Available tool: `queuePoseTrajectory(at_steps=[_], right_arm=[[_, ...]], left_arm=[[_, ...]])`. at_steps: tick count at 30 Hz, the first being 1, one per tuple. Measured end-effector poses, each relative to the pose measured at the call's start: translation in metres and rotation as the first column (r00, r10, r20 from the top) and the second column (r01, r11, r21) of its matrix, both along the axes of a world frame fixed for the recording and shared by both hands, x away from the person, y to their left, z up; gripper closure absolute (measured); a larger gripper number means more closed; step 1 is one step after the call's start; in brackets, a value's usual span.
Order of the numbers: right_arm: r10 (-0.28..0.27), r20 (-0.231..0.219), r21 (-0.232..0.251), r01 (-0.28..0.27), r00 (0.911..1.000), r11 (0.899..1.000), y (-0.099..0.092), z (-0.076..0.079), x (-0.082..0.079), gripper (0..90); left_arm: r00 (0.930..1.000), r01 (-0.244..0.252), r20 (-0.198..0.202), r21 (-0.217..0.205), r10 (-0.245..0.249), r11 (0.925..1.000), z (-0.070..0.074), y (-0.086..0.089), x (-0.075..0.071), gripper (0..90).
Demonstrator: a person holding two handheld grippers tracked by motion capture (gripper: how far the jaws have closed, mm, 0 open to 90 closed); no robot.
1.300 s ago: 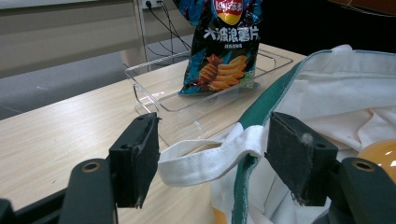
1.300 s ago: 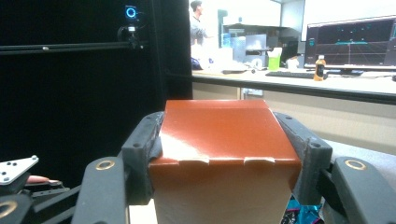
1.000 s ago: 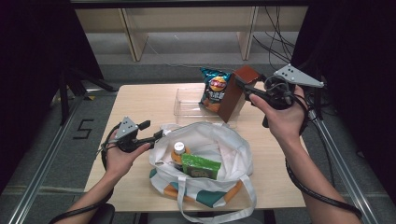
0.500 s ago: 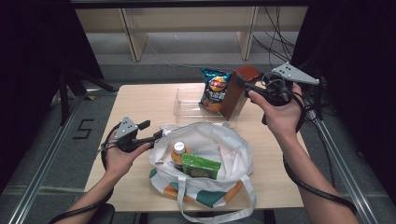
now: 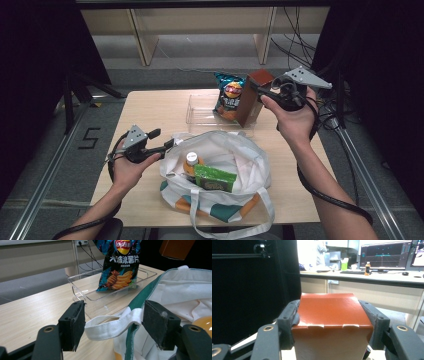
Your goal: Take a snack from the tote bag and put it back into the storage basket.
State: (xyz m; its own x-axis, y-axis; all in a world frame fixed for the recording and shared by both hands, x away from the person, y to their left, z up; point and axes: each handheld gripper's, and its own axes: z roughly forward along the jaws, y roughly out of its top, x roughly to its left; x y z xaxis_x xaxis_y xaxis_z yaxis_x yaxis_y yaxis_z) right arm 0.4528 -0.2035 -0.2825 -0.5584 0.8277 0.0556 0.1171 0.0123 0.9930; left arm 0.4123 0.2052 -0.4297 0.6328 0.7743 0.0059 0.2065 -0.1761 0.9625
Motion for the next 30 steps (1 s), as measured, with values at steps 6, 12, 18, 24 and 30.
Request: queuePoseTrajectory(at_steps=[6,12,18,24,30], right_arm=[[-0.025,-0.004,-0.007,0.025,0.9997,1.0,0.0,-0.001,0.005,39.8],[-0.046,-0.006,-0.016,0.046,0.9989,0.999,0.002,-0.005,0.012,39.8],[-0.061,-0.025,-0.016,0.061,0.9978,0.998,0.004,-0.009,0.017,39.8],[-0.077,-0.03,-0.007,0.077,0.9965,0.997,0.007,-0.011,0.022,39.8],[-0.092,-0.027,-0.021,0.092,0.9954,0.996,0.008,-0.014,0.029,39.8]], left_arm=[[1.0,0.0,-0.001,0.0,0.0,1.0,0.0,-0.001,0.0,33.8],[1.0,0.0,-0.001,0.0,0.0,1.0,0.0,0.0,0.0,33.8],[1.0,-0.001,-0.002,-0.003,0.001,1.0,0.0,0.0,0.0,33.8],[1.0,-0.002,0.0,-0.003,0.002,1.0,0.0,0.0,0.0,33.8],[1.0,-0.002,0.0,-0.003,0.002,1.0,0.0,0.001,0.0,33.8]])
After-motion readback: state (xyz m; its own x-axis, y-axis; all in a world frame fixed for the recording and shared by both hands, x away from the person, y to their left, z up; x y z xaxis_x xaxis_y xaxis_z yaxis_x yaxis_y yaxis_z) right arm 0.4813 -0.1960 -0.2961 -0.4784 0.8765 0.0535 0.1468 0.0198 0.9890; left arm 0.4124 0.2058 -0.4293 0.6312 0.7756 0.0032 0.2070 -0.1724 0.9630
